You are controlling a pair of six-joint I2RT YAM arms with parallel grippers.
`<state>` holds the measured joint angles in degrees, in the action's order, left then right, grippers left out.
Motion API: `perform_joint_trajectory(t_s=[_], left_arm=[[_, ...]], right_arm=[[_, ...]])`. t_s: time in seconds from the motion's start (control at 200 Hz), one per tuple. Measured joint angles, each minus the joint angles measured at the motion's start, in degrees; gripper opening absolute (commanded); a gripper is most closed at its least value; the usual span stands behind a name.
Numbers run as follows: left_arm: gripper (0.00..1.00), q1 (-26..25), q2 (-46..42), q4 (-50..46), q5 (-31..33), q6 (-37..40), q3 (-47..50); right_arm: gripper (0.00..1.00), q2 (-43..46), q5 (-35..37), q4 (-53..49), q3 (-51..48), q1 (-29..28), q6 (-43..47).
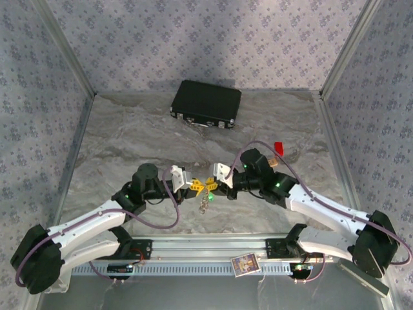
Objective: Put the keys on the keyring
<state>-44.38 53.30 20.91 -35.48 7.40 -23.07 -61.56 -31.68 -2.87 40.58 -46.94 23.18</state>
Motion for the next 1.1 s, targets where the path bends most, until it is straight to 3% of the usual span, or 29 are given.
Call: perform_joint_trajectory(t_s=[0.07,0.17,0.33,0.66,0.839,0.899,0.944,1.104], left_arm=[[0.0,0.13,0.0,-0.07,0.37,0.0,0.04],[0.2,0.11,0.0,-0.55,0.87,0.28,0.02],[0.23,0.07,0.02,-6.95,2.14,2.69,-2.4],[0.18,0.0,1.79,-15.63,2.23,7.65,-7.76],[0.0,-0.26,2.75,-17.99,1.31,9.62,-8.35],[0.0,-0.26,2.75,-18.23,1.2,9.68,-8.35],[0.0,-0.26,2.73,-18.14,1.11,9.7,-8.35],[0.0,-0.26,2.51,-16.24,1.16,8.55,-7.76]], right_arm=[[0.0,-0.11,-0.42,0.17,-0.17,0.0,-0.04],[0.0,-0.11,-0.46,0.0,-0.17,0.09,0.2],[0.0,-0.85,1.25,-6.86,2.47,-0.15,3.3],[0.0,-5.75,5.73,-20.04,13.33,-3.1,11.76],[0.0,-6.86,6.4,-21.7,14.23,-3.48,12.96],[0.15,-6.95,6.4,-21.84,14.23,-3.58,13.18],[0.2,-6.93,6.4,-21.73,14.23,-3.61,13.49],[0.21,-4.52,3.78,-17.84,11.69,-1.68,11.8]])
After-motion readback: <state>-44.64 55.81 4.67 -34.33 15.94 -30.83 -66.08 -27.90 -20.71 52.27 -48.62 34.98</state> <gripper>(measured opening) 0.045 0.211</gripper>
